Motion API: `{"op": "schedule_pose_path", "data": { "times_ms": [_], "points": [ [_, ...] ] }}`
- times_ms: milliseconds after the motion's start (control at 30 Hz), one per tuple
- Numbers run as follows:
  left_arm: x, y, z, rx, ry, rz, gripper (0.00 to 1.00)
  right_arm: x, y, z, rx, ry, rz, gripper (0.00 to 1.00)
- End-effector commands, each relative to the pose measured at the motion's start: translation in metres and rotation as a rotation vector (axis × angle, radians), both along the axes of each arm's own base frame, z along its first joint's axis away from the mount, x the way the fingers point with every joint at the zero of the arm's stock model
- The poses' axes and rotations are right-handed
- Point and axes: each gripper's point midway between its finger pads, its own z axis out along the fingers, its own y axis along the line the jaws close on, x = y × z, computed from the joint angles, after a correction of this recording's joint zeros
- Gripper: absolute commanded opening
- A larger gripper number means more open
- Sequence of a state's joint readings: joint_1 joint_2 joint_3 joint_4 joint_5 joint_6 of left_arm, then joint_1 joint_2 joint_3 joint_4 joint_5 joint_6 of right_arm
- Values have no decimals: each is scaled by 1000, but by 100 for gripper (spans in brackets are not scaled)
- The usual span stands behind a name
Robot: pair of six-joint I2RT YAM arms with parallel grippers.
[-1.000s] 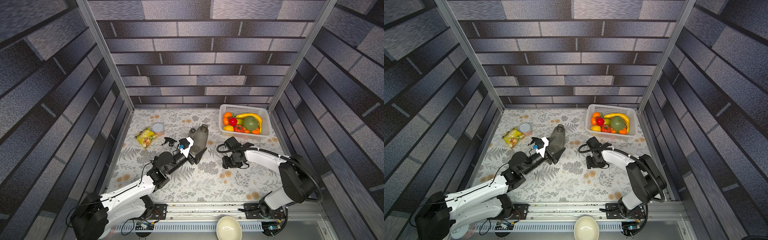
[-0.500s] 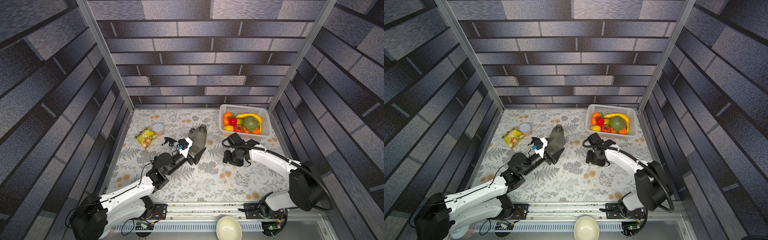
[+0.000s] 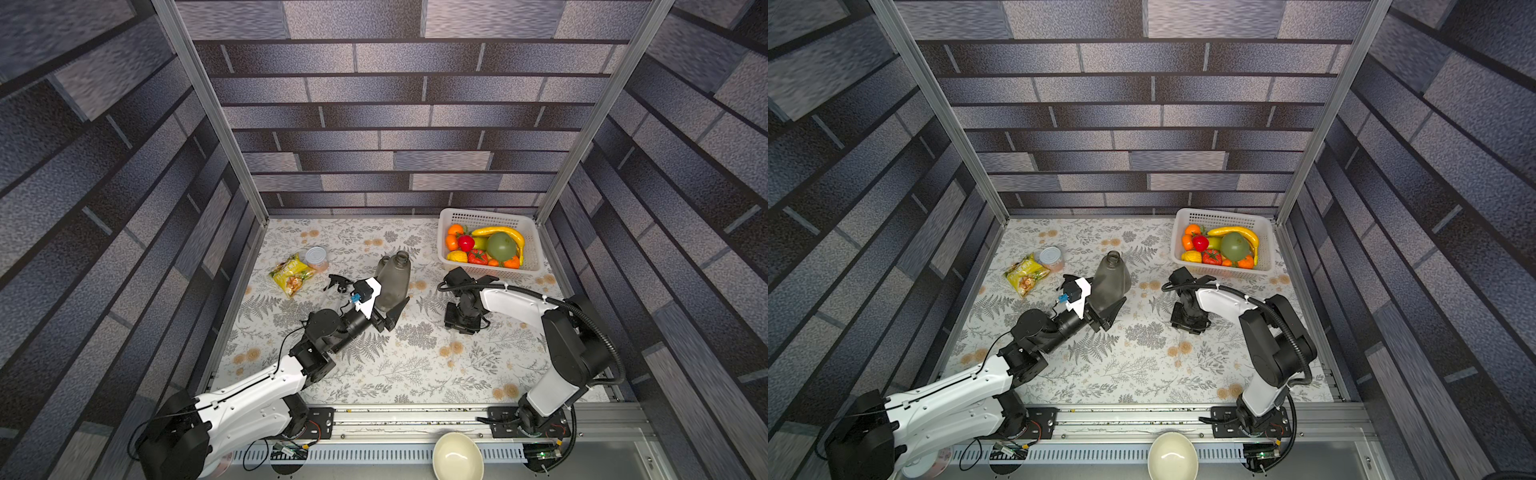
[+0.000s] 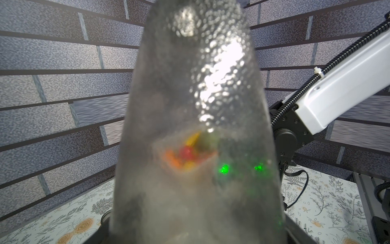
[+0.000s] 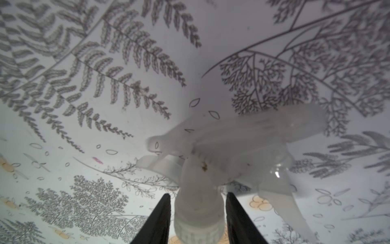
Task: Attach spray nozzles to spray bottles
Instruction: Pick up the spray nozzle from the center of the board.
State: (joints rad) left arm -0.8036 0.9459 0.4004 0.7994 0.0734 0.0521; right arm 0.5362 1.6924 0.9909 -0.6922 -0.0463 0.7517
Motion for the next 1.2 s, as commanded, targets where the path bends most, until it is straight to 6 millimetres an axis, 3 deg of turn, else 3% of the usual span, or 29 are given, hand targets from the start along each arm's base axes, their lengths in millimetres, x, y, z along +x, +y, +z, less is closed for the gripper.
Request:
{"op": "schedule_pose_path", "data": {
  "times_ms": [0,200,567,767,867,967,1067,1133,1167],
  "points": [
    [-3,5,8,-28,-26,1,85,10,1,-4,-11,-5,-26,46],
    [-3,6,6,-28,-26,3,85,13,-8,-4,-79,-4,22,49],
    [0,5,1,-19,-18,7,85,27,-12,-6,-134,-35,60,33],
    [3,3,1,-7,-7,8,85,29,-11,16,-83,-139,84,30],
    [4,1,1,-6,-2,6,85,35,-5,42,-19,-233,99,30],
    [6,-1,2,-6,7,4,85,42,7,81,75,-362,129,30],
    [7,-4,1,-7,13,1,85,53,21,136,184,-537,172,30],
    [9,-5,0,-11,19,-2,85,59,30,183,255,-685,209,30],
    [9,-7,-1,-10,24,-7,85,65,37,220,297,-786,221,31]
  ]
}}
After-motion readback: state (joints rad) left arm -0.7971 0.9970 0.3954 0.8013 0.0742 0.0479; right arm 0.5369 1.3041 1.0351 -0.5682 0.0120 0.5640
